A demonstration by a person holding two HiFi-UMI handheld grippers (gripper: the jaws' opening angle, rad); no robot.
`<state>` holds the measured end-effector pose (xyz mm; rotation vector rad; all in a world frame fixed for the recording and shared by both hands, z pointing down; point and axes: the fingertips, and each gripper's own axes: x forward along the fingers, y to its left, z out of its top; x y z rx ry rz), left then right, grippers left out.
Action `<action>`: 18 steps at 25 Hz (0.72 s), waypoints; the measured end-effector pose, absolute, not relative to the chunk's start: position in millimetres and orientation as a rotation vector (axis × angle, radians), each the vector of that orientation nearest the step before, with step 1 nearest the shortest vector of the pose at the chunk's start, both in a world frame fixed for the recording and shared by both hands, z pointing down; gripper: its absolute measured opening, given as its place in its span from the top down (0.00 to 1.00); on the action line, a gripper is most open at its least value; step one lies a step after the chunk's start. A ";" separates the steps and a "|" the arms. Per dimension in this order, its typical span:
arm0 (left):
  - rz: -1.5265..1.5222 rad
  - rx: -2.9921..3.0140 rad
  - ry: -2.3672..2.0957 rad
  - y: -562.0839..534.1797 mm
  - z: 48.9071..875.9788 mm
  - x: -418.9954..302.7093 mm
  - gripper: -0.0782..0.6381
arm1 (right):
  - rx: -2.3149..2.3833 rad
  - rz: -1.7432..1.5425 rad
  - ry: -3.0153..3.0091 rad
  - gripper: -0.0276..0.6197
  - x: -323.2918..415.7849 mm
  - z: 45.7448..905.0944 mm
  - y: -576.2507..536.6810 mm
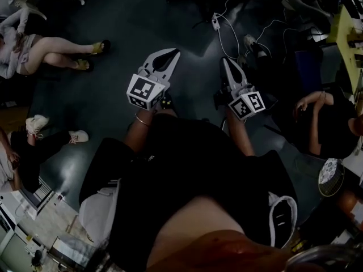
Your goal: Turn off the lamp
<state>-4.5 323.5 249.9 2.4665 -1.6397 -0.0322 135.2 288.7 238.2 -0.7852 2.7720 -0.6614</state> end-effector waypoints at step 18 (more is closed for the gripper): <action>-0.033 2.454 -1.585 310.3 265.5 -52.0 0.88 | -0.866 -0.715 2.766 0.96 94.4 250.4 264.8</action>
